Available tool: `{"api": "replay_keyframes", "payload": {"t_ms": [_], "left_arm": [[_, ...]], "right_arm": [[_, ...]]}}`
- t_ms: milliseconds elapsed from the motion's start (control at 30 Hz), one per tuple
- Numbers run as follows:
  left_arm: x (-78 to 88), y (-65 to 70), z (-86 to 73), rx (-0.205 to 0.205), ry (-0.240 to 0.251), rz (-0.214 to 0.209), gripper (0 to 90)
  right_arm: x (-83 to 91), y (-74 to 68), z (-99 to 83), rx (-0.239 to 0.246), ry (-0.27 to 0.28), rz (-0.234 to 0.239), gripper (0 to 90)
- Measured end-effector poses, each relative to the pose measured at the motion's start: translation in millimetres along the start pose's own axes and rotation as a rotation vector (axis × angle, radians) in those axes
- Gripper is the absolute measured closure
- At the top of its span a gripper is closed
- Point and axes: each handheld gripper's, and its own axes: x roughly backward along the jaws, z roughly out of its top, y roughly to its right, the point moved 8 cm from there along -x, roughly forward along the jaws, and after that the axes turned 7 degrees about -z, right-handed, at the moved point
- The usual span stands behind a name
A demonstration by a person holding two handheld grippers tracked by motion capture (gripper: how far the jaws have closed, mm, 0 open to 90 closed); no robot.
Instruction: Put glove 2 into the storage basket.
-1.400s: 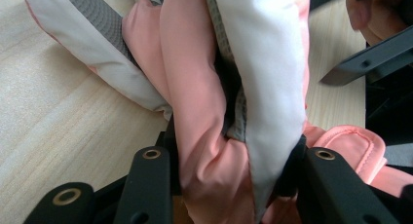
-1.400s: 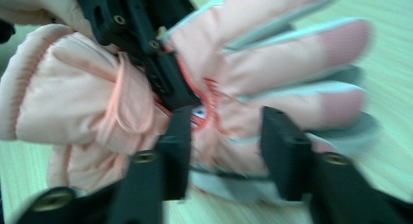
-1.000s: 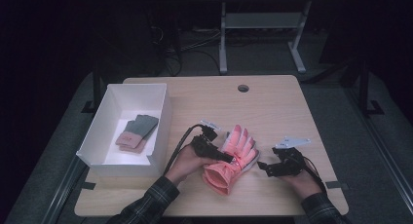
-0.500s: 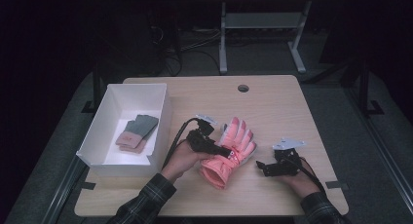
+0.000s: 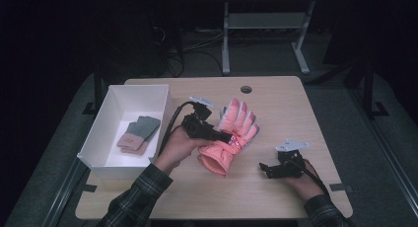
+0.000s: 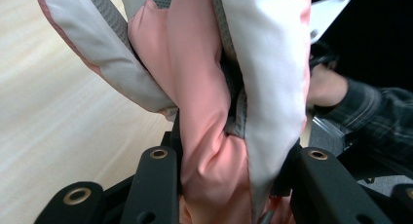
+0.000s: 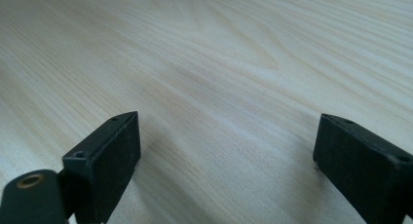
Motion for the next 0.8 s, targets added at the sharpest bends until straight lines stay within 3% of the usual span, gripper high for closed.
{"api": "replay_keyframes", "payload": {"t_ms": [400,800], "left_arm": [[71.3,2.8,33.1,-0.031,0.067,0.077,63.9],[143.4,-14.2,31.5,0.015,0.167,0.168,63.7]], "right_arm": [[0.0,-0.2,0.0,0.000,-0.004,0.002,9.2],[-0.2,-0.2,0.1,0.001,-0.003,0.002,9.2]]}}
